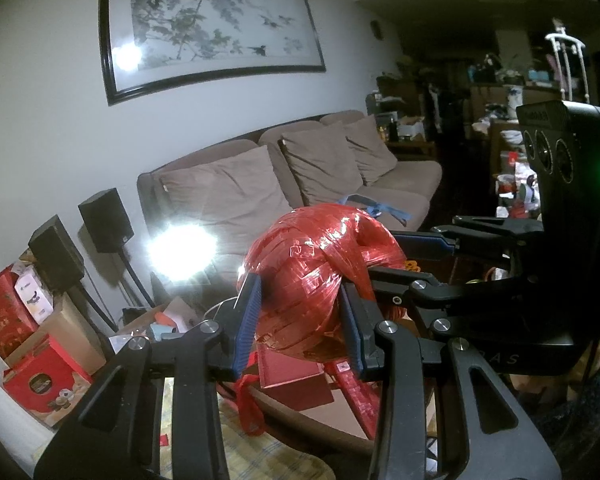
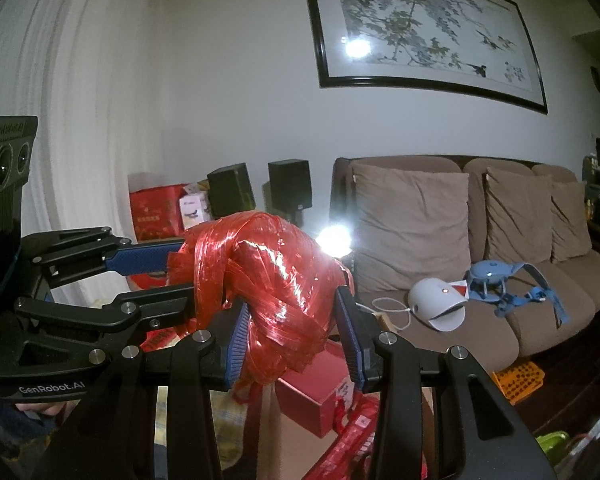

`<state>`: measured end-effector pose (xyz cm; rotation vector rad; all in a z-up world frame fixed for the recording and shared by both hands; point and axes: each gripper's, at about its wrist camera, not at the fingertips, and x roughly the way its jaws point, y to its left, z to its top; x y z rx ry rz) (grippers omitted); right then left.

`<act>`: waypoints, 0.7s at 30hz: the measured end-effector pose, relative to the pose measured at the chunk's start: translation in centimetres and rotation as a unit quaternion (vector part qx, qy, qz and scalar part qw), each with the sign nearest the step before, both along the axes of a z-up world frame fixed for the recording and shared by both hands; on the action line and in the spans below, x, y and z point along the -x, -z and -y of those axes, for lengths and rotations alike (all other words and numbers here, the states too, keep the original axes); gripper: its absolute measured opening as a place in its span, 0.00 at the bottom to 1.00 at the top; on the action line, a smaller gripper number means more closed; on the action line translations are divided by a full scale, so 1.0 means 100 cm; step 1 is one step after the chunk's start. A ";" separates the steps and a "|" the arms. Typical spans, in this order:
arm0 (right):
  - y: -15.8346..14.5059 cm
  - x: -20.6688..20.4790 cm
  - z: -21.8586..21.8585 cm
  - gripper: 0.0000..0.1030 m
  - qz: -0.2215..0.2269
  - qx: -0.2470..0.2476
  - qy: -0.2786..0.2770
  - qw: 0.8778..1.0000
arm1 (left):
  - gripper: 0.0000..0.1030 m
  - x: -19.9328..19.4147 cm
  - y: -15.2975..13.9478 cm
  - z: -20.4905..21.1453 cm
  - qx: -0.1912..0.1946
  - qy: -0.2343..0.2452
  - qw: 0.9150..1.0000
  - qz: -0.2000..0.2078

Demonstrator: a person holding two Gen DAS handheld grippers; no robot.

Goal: Organize objects
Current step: 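Hold the red ribbon ball above the cardboard box with both grippers, then carry the red ribbon ball with both grippers over the box opening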

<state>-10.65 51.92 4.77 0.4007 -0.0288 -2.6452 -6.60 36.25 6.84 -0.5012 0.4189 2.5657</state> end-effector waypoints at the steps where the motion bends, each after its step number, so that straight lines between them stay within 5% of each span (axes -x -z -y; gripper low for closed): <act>1: 0.000 0.000 -0.001 0.40 0.001 0.000 0.001 1.000 | 0.34 0.000 0.000 -0.001 -0.001 0.001 1.000 0.001; 21: 0.003 0.007 -0.010 0.40 0.015 -0.001 0.016 1.000 | 0.34 0.012 0.004 -0.013 -0.005 0.014 1.000 0.014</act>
